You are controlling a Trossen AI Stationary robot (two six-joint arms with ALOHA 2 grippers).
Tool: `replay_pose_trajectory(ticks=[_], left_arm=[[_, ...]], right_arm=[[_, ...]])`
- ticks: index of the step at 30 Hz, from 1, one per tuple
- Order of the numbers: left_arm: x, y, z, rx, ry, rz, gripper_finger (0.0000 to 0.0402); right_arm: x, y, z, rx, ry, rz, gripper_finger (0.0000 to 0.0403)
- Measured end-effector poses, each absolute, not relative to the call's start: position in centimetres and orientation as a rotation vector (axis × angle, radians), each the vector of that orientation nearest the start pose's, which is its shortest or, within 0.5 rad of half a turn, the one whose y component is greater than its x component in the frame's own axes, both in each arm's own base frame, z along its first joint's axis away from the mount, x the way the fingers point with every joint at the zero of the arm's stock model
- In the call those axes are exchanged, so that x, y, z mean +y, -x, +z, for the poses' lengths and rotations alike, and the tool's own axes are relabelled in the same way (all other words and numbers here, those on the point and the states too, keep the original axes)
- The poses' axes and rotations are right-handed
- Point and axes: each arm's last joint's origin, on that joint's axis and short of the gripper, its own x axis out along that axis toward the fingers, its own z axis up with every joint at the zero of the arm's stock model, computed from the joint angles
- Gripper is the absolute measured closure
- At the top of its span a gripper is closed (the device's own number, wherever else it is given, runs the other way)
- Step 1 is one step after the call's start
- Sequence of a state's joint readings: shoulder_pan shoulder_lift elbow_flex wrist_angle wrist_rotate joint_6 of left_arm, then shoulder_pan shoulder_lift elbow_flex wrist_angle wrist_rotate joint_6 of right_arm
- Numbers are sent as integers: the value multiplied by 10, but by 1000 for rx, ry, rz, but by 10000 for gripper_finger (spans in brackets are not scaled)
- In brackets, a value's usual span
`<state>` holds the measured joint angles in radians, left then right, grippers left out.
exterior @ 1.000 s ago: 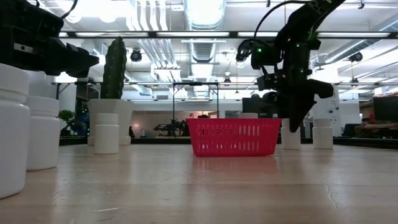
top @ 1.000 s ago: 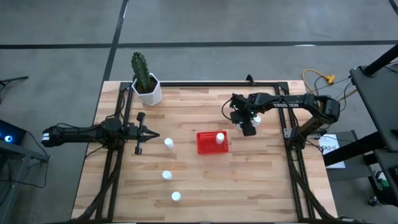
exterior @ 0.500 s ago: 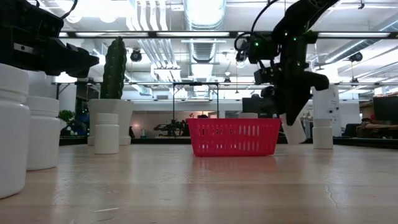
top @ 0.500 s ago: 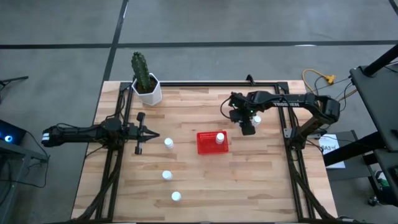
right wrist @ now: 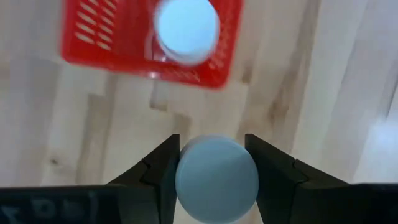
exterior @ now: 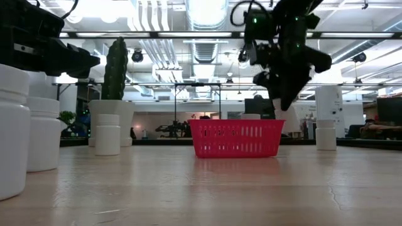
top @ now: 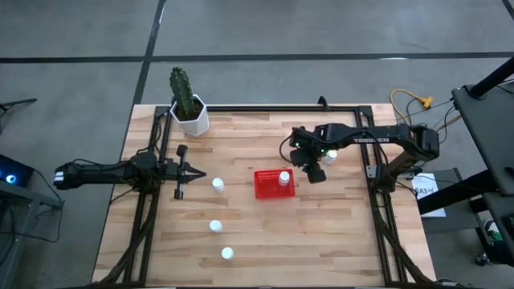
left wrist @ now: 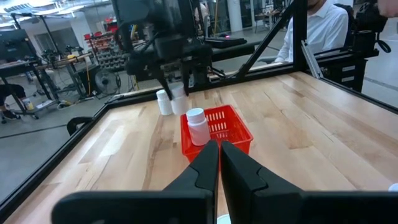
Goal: Pick and place pill bottles into a basket
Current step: Put the white medicine bottle into the red basket
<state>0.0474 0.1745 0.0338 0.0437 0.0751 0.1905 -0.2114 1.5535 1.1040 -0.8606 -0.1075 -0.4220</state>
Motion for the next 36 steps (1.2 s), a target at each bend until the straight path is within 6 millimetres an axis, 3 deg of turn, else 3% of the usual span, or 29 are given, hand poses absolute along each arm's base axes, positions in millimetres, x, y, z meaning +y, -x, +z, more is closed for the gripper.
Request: replay_pose_trajectory(ticks=[13, 24, 36], left_arm=[[3, -107, 165, 95, -184, -37, 402], [3, -107, 165, 95, -185, -37, 402], [3, -107, 165, 94, -185, -37, 402]], right_arm=[[-11, -295, 253, 1162, 226, 264, 257], [18, -305, 255, 1042, 280, 324, 257], [20, -309, 236, 1011, 293, 338, 257]])
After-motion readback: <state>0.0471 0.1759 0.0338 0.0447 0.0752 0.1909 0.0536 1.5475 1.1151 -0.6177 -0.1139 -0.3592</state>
